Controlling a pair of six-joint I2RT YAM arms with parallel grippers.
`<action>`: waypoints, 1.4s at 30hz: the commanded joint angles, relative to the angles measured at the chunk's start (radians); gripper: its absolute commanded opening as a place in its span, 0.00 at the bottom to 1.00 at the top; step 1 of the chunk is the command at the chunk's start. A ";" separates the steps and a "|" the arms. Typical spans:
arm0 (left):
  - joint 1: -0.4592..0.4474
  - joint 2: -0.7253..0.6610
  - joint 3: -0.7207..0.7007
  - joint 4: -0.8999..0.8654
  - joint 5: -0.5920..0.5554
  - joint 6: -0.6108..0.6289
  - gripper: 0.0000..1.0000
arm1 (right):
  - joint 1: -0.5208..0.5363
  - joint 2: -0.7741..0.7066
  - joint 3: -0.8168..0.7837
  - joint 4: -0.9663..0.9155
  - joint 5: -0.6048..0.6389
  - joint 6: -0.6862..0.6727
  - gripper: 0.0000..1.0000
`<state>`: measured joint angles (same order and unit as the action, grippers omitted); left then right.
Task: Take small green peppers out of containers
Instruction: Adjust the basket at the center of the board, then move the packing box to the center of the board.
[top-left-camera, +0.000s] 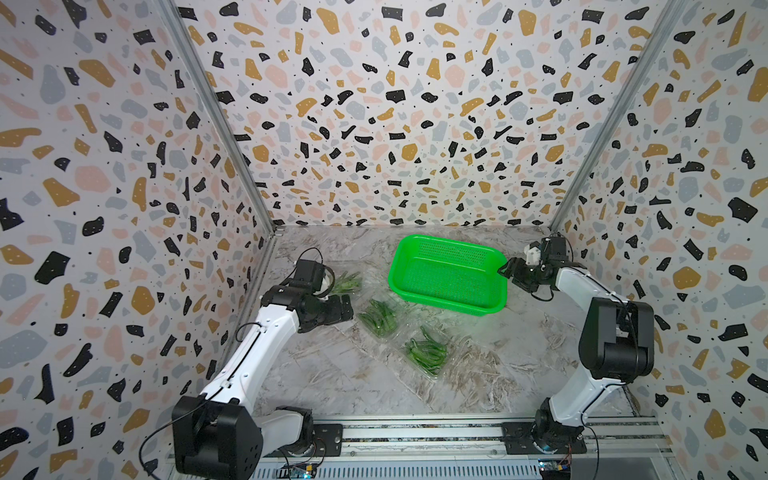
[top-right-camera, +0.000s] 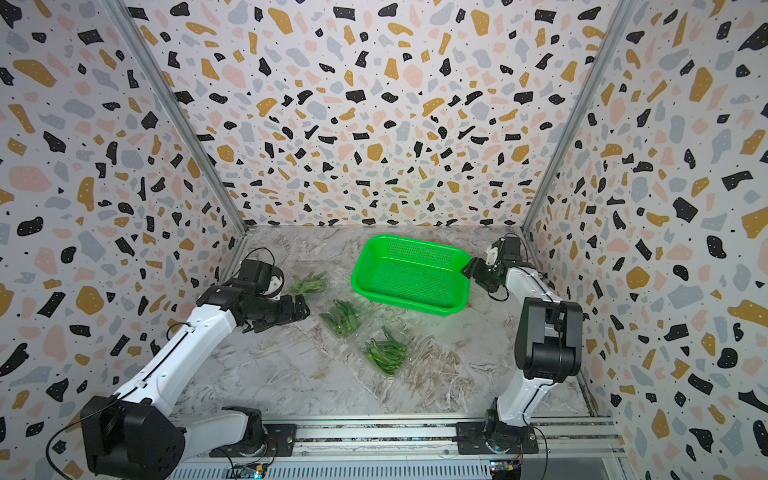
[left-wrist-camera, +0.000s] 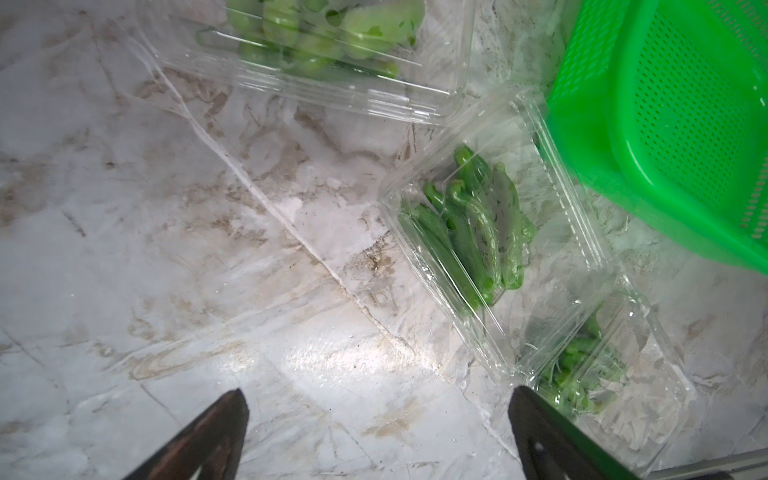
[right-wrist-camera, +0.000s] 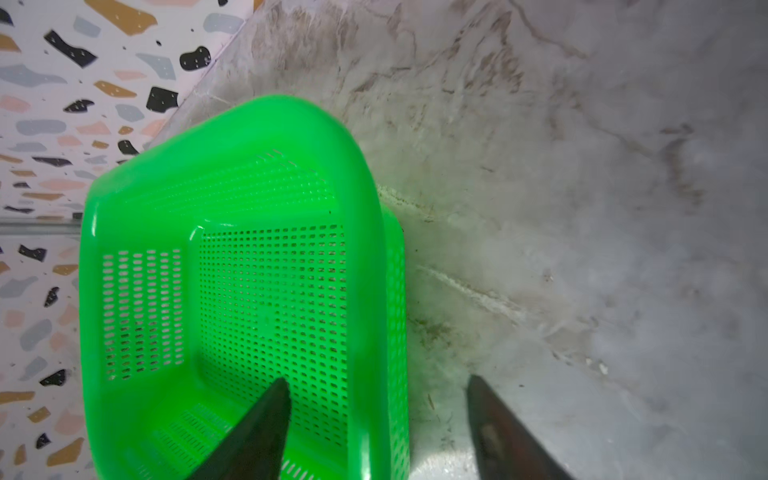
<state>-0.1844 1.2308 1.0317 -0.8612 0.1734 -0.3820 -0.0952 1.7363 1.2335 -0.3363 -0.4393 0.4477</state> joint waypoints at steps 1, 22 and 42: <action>-0.041 -0.001 0.039 -0.053 -0.024 0.029 0.99 | 0.002 -0.088 0.020 -0.115 0.025 -0.079 0.78; -0.338 0.246 0.168 -0.037 0.097 0.057 0.99 | 0.451 -0.543 -0.440 -0.237 -0.110 -0.228 0.78; -0.411 0.406 0.166 0.095 0.145 -0.023 0.98 | 0.562 -0.443 -0.482 -0.267 -0.033 -0.223 0.71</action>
<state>-0.5911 1.6226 1.2030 -0.7761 0.3355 -0.3920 0.4625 1.2972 0.7513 -0.5724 -0.4923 0.2264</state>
